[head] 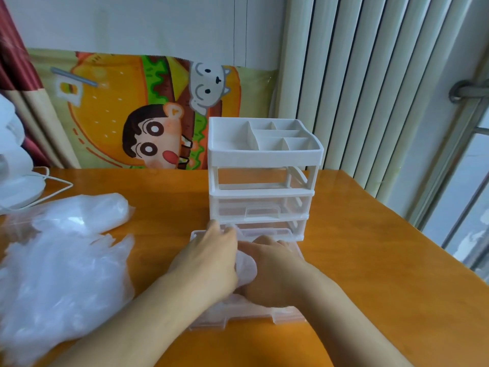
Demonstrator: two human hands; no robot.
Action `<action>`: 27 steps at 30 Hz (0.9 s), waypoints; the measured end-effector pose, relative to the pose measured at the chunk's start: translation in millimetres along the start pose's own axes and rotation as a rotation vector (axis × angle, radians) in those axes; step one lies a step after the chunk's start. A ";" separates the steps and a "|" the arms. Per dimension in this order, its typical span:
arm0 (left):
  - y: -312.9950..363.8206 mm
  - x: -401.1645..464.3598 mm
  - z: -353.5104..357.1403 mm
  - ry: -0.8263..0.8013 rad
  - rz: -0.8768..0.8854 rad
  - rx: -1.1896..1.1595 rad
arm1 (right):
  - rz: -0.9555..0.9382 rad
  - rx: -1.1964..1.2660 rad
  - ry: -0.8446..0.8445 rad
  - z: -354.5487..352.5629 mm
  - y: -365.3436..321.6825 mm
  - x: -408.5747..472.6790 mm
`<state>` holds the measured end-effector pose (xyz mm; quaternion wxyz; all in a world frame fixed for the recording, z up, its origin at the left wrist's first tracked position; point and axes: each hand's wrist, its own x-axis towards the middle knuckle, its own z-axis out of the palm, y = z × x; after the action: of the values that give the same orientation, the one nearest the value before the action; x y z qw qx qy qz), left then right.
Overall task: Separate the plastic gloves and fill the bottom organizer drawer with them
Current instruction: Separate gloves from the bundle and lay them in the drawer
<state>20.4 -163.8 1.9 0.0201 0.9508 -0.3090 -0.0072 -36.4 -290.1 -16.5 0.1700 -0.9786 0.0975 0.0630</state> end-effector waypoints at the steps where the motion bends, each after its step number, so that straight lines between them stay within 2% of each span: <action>1: 2.3 -3.0 -1.7 0.024 0.019 -0.008 | 0.024 -0.018 -0.041 -1.7 -0.9 0.0; 3: 6.2 1.0 2.3 0.010 0.028 -0.069 | 0.048 -0.044 -0.111 -6.1 -2.7 0.3; 6: 4.9 10.3 14.1 -0.123 -0.084 -0.115 | 0.049 -0.083 -0.197 -14.0 -7.4 -1.2; 10: 9.2 12.4 18.1 -0.139 -0.089 -0.094 | 0.059 -0.092 -0.226 -16.3 -10.5 -3.9; 13: 13.6 12.1 11.8 -0.219 -0.193 -0.112 | 0.035 -0.041 -0.147 -12.2 -6.5 -5.3; 15: 11.3 10.1 3.5 -0.216 -0.154 -0.184 | 0.014 0.011 -0.056 -9.2 -0.9 -7.8; 18: 1.3 -7.5 -13.2 -0.176 -0.056 -0.318 | 0.035 0.123 0.201 -10.9 8.4 -13.8; 20: -5.6 -21.6 -21.6 -0.058 -0.001 -0.462 | 0.017 0.085 0.392 -14.3 10.3 -18.5; 23: -32.6 -45.5 -29.8 0.289 0.063 -0.587 | 0.020 0.105 0.612 -17.6 -1.5 -19.4; 25: -60.6 -57.1 -29.6 0.450 0.009 -0.576 | 0.007 0.144 0.691 -16.1 -10.1 -21.8; 27: -91.0 -68.4 -29.9 0.514 -0.098 -0.492 | -0.041 0.145 0.772 -11.9 -17.7 -24.2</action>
<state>19.3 -49.0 28.0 0.3250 0.9019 -0.2370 0.1572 -55.2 -273.7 4.1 0.1908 -0.9175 0.1390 -0.3202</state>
